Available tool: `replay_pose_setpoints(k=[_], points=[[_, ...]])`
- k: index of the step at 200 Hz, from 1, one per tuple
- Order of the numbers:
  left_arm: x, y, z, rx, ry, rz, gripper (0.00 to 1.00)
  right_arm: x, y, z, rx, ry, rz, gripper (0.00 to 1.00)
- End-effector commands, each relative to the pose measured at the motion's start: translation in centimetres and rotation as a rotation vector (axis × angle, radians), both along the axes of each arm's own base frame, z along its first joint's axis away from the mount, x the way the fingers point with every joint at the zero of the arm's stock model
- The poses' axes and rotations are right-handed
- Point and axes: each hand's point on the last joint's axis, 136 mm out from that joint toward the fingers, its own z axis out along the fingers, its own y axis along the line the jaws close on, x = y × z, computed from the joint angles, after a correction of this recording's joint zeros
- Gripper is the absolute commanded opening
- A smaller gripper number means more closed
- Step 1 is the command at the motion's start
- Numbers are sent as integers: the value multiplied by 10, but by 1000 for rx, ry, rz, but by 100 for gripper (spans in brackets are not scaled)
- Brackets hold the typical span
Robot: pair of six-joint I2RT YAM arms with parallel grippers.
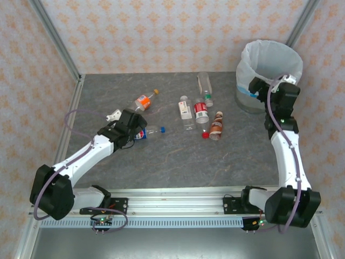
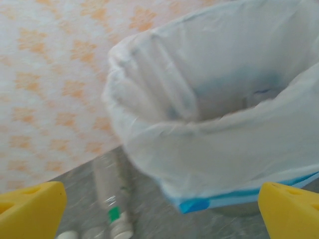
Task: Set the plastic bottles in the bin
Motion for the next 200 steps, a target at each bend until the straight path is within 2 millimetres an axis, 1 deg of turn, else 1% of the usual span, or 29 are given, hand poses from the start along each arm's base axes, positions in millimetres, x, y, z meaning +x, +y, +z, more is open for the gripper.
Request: replay_pose_setpoints(k=[1,30,45,57,77,99,119,130,146,161,183,200], points=[[-3,6,-3,30,27,58,100,-7,41,23,109,-146,148,99],[-3,4,-11,-5,31,100,100,-15,64,2,184,-147,180,99],[-3,4,-12,-31,30,127,100,-19,69,-9,203,-142,183,99],[-7,7,-14,-48,32,172,100,-21,72,-18,217,-126,185,99],[-10,12,-14,-88,11,239,100,-26,70,-35,241,-85,165,99],[-15,14,-17,-146,14,312,100,-31,54,-59,286,-49,53,99],[-22,17,-23,-195,34,395,100,-36,53,-75,279,-15,43,99],[-24,21,-22,-207,28,439,100,-36,56,-79,288,-9,60,99],[-25,32,-19,-178,1,490,100,-36,59,-84,312,-9,70,99],[-26,41,-24,-201,26,537,100,-36,57,-85,316,-19,61,99],[-30,52,-27,-186,63,590,100,-36,56,-83,295,-21,59,99],[-31,54,-29,-190,89,613,100,-38,59,-80,274,-23,82,99]])
